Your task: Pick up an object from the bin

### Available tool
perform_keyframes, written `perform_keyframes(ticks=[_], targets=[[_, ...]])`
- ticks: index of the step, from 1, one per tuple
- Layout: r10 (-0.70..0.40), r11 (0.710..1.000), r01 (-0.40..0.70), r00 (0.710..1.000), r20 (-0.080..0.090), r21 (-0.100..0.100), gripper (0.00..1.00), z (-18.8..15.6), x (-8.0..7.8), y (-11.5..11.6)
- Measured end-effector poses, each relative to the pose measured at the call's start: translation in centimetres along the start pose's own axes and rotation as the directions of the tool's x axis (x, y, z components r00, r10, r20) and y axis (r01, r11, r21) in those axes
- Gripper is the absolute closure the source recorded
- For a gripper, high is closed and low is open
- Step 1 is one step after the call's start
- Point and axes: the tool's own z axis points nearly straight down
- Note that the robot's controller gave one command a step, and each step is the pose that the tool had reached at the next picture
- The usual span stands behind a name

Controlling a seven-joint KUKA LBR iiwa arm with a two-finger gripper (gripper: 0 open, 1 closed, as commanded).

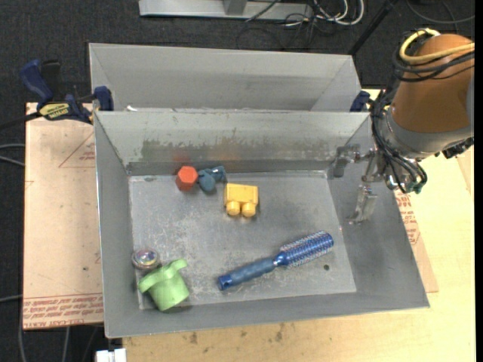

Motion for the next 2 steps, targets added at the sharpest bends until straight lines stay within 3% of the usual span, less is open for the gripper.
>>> perform_keyframes(ticks=[1,2], targets=[[-0.094,0.996,0.094,0.996,-0.002,-0.002,0.0,13.1,4.4,3.8],[-0.11,0.994,0.11,0.994,0.007,0.001,0.0,14.6,2.8,5.6]])
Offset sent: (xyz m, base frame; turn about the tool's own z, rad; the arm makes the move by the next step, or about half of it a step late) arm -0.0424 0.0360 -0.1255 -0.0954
